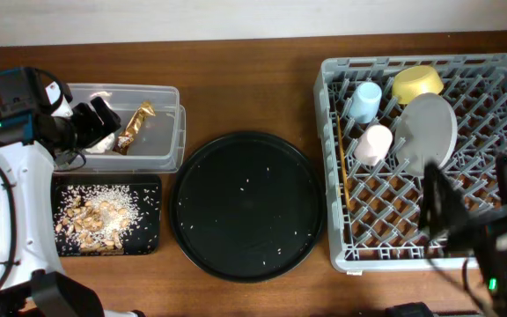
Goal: Sort waste into correct bins and load items into the dishwasher rack
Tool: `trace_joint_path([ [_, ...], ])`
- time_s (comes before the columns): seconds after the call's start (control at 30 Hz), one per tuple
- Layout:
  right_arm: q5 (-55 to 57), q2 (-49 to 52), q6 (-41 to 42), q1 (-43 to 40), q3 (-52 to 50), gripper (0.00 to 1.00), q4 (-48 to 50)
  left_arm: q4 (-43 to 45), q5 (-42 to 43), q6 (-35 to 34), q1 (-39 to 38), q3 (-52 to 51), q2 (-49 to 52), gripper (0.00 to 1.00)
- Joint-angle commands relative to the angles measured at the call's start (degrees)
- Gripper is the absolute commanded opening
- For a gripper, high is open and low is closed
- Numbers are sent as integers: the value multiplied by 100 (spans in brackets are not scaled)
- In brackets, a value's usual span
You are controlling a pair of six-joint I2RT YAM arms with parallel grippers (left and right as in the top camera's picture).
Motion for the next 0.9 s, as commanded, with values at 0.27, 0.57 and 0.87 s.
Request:
trace_joint_path([
  [0.27,57,-2804,-190,-415,-4767,98,2529,11,-2,28,4,31,-35,99],
  [0.57,-94,-2905,-192,-739,-6529,98,4312,11,-2,28,4,31,-35,99],
  [0.87,-315,-2905,-763,-741,-7044,98,3987,11,-2,28,4,31,-35,99],
])
